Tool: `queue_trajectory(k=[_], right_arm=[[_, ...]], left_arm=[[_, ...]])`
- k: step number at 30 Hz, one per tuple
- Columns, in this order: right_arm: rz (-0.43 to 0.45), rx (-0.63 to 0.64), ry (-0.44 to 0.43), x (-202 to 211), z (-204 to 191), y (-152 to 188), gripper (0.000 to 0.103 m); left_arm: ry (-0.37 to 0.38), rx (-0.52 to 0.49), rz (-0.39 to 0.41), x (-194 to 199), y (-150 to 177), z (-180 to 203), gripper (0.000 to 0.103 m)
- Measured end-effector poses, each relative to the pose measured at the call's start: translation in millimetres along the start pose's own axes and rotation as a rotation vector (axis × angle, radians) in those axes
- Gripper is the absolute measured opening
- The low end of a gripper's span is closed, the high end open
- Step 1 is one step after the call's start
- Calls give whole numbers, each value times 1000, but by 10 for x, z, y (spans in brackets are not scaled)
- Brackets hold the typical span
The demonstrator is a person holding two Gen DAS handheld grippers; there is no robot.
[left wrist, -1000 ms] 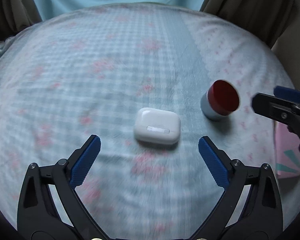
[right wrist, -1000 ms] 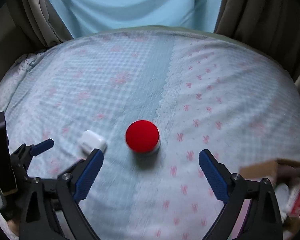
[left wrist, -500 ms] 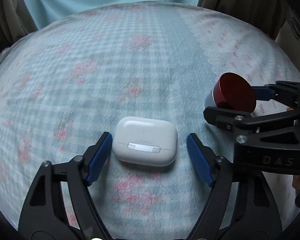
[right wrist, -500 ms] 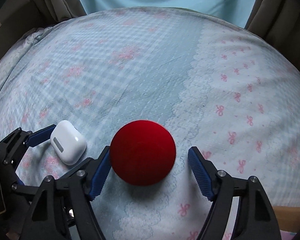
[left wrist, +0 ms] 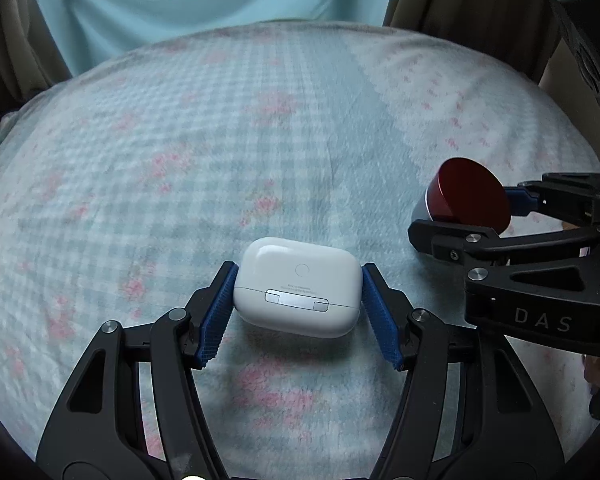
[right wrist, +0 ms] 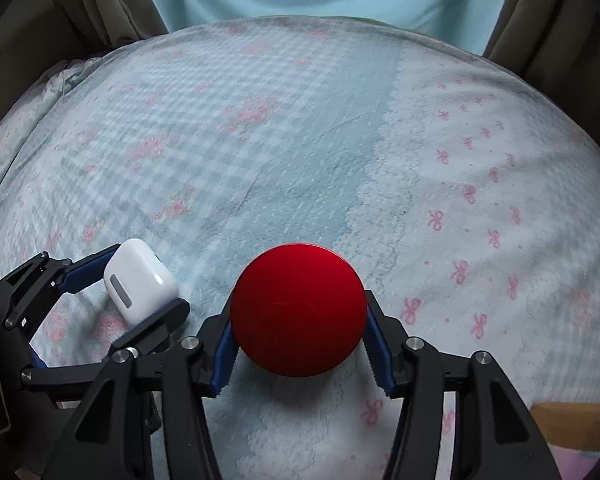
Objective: Organize rigid objects
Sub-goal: 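Grasp the white earbud case with the left tool while the right tool grasps the red-capped jar, then carry the earbud case and red-capped jar over the cardboard box with both tools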
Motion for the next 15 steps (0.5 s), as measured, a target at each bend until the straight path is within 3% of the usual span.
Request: queue_trajectory(k=[7,15], right_arm=[[54,-29,16,474,-103,9,51],[89,-154,39,1466,-246,118,51]], left_arm=[[39,9,43,476,-85,-19,59],[106,-5,46,1361,-203,12,59]])
Point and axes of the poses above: each gripper's, at about its wrist camera, not at the fingertips, and x roughly against the way its jaws point, z to its right, y to its underside, the point moved 3 cm from there along -x, roughly the way its jaws point, and after that the axes turned 4 degrees about -y, right-handed, at the moved point
